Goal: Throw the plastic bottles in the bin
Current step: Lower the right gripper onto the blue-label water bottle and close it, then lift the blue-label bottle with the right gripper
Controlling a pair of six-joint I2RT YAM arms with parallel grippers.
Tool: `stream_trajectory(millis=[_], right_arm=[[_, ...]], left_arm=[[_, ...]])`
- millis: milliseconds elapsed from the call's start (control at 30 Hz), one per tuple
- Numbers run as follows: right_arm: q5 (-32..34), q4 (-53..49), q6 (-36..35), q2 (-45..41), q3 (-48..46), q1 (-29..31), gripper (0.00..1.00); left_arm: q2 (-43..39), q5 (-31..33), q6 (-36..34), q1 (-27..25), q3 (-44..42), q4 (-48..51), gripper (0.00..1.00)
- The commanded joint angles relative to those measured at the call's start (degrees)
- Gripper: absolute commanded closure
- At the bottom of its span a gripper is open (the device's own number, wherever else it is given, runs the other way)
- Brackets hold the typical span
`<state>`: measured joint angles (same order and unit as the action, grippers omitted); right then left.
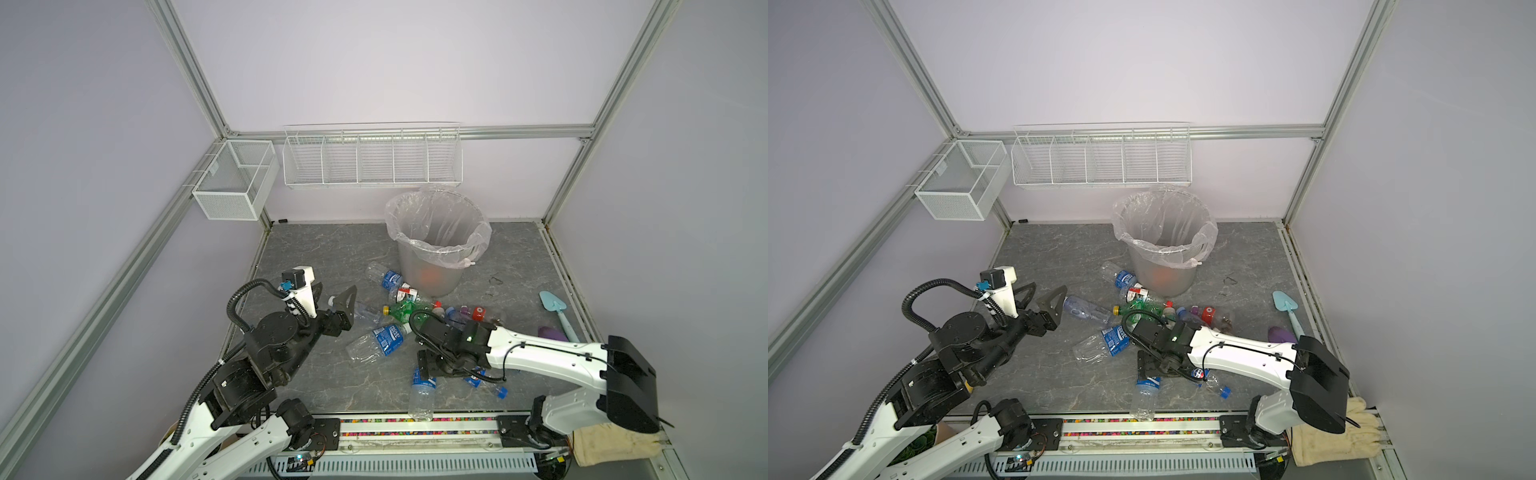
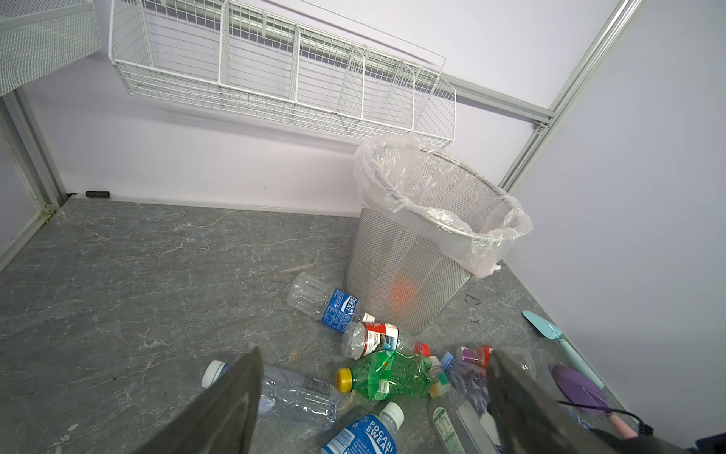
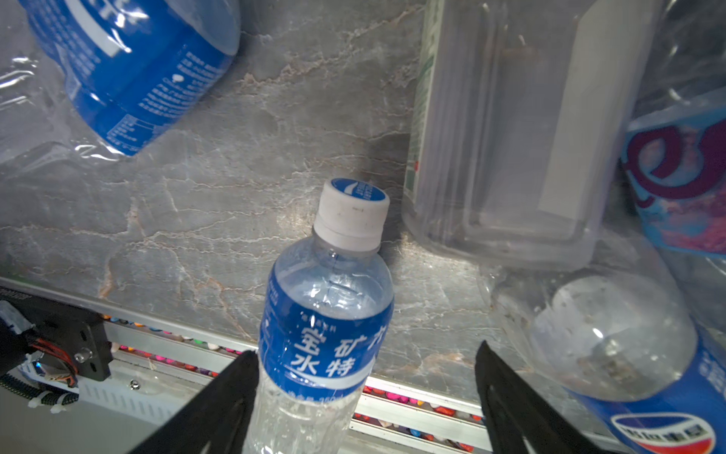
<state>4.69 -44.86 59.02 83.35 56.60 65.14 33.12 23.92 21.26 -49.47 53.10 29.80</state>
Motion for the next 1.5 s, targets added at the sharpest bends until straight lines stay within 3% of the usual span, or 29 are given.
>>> stream_trajectory(millis=[0, 333, 633, 700, 733, 767, 800, 1200, 1467], right_arm=[[0.7, 1.3, 4.1, 0.9, -1.0, 1.0, 0.10], [-2.8, 6.8, 4.4, 6.0, -1.0, 3.1, 0.00], [-2.2, 8.5, 5.5, 11.2, -1.0, 4.0, 0.09], [-2.3, 8.5, 5.7, 12.3, -0.8, 4.3, 0.24], [-2.2, 8.4, 5.7, 12.6, -0.6, 4.4, 0.46], [-2.0, 8.5, 5.6, 12.7, -0.5, 4.6, 0.81], [-1.3, 8.2, 5.7, 12.5, -0.2, 5.0, 0.93], [7.8, -1.1, 2.1, 9.7, 7.9, 8.0, 0.93], [17.5, -8.4, -7.0, 4.7, 18.2, 8.5, 0.93]], left_arm=[[-0.8, 1.0, 1.6, 0.2, -0.8, 1.8, 0.12], [-1.1, 0.8, 2.6, 0.1, -1.9, 1.9, 0.13], [-2.5, 1.0, 3.2, 0.1, -2.4, 2.8, 0.13], [-2.9, 1.2, 3.3, 0.1, -2.7, 2.9, 0.13], [-3.1, 1.1, 3.4, 0.2, -2.7, 3.0, 0.14], [-3.1, 1.2, 3.4, 0.1, -2.8, 3.2, 0.14], [-3.2, 1.2, 3.4, 0.1, -2.7, 3.2, 0.14], [-3.3, 1.3, 3.4, 0.2, -2.3, 3.4, 0.15], [-2.8, 1.2, 3.4, 0.2, -2.2, 3.6, 0.15]])
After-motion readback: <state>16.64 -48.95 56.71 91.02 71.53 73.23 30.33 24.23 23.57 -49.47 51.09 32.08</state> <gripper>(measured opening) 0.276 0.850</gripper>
